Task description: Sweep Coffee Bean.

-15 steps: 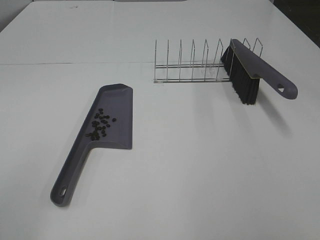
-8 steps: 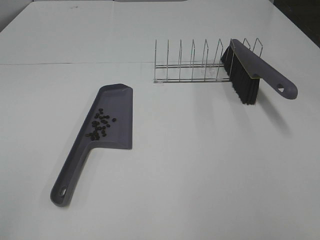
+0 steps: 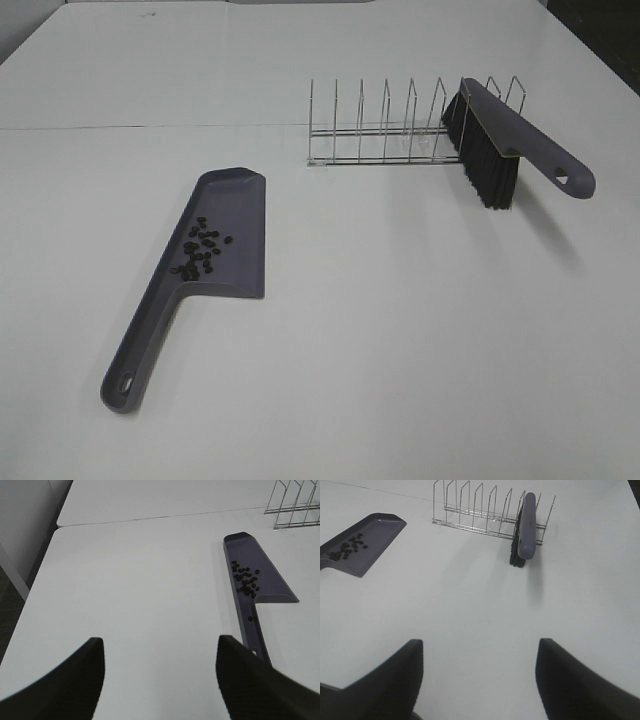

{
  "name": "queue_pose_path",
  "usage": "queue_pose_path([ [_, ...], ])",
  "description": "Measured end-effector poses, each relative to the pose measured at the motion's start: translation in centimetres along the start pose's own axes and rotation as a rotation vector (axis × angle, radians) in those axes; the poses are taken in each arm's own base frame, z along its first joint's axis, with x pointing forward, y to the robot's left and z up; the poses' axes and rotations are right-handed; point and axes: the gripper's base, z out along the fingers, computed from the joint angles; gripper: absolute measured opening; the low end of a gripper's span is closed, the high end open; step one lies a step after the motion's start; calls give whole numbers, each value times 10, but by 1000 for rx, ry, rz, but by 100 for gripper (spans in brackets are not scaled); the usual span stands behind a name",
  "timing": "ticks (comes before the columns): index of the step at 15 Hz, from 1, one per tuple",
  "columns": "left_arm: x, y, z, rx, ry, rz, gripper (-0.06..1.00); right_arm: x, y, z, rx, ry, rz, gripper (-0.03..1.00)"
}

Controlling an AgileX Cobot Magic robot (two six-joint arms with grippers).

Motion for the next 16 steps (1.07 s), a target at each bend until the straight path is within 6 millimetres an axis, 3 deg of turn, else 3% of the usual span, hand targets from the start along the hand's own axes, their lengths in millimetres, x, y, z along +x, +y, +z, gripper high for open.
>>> queue_pose_path([
  [16, 0, 0, 0, 0, -1, 0, 60, 0, 0, 0, 0, 0, 1, 59],
])
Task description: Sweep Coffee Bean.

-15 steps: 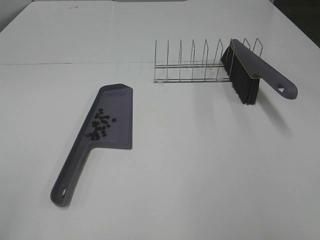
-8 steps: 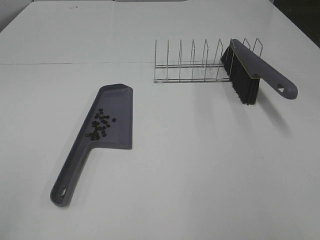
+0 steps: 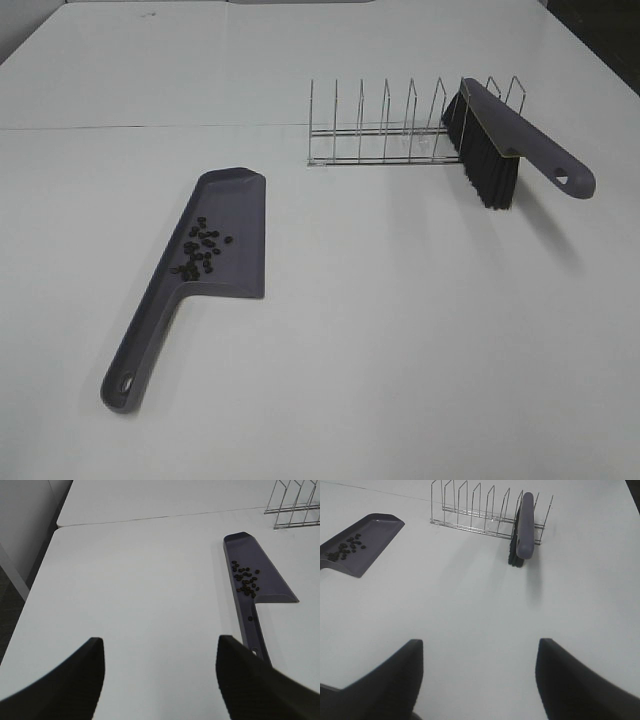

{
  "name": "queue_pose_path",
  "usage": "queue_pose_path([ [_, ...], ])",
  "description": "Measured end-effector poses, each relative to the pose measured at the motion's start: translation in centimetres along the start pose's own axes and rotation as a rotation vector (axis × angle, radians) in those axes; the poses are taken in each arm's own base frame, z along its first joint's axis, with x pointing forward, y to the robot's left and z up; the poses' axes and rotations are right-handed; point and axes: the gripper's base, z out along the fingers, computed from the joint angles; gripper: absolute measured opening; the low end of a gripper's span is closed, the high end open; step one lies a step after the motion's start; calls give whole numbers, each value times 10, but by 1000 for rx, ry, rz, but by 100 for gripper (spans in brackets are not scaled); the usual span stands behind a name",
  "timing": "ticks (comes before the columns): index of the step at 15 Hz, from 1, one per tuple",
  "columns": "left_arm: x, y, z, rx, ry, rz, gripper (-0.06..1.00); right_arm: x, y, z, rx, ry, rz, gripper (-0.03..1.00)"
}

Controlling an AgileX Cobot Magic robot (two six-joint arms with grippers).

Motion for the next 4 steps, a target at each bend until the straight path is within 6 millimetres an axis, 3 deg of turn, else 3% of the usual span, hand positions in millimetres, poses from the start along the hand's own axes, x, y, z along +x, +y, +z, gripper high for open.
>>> queue_pose_path([
  [4, 0, 0, 0, 0, 0, 0, 60, 0, 0, 0, 0, 0, 0, 59],
])
